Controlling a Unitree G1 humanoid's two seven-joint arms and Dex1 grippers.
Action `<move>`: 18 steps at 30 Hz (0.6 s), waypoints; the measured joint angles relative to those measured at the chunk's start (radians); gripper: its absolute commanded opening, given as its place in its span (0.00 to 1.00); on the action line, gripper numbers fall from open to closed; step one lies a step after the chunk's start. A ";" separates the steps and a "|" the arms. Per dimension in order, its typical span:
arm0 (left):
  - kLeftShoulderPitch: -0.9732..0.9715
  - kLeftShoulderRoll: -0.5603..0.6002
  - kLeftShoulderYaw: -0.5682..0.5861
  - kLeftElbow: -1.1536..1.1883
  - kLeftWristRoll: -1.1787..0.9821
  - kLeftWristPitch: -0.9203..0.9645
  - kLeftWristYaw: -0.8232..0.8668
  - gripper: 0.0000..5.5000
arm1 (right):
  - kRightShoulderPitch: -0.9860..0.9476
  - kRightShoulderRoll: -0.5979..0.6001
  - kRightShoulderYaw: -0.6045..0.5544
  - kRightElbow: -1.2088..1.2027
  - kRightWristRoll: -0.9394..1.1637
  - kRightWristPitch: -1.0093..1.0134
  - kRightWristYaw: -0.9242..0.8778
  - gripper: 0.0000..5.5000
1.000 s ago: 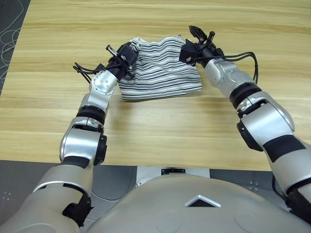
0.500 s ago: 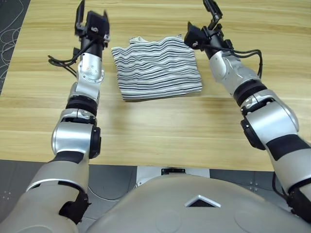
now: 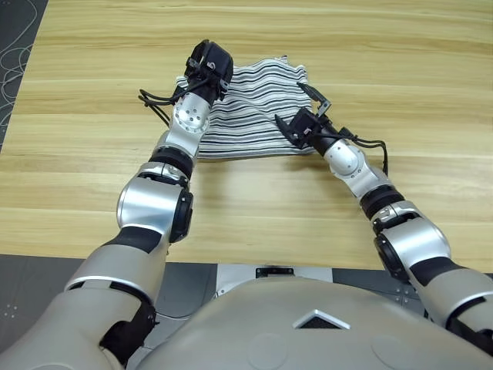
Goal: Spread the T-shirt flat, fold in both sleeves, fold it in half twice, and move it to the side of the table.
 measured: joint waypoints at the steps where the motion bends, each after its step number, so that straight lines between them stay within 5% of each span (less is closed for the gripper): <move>1: 0.003 0.002 0.000 0.002 0.004 0.006 0.000 0.51 | -0.005 -0.003 0.004 0.002 -0.007 0.003 0.000 0.76; 11: 0.060 0.033 -0.109 -0.009 0.108 0.048 -0.066 0.51 | -0.063 -0.061 0.035 0.015 -0.063 0.034 0.045 0.76; 18: 0.204 0.093 -0.217 -0.175 0.148 -0.175 -0.134 0.51 | -0.052 -0.132 0.035 -0.048 -0.067 0.026 0.140 0.76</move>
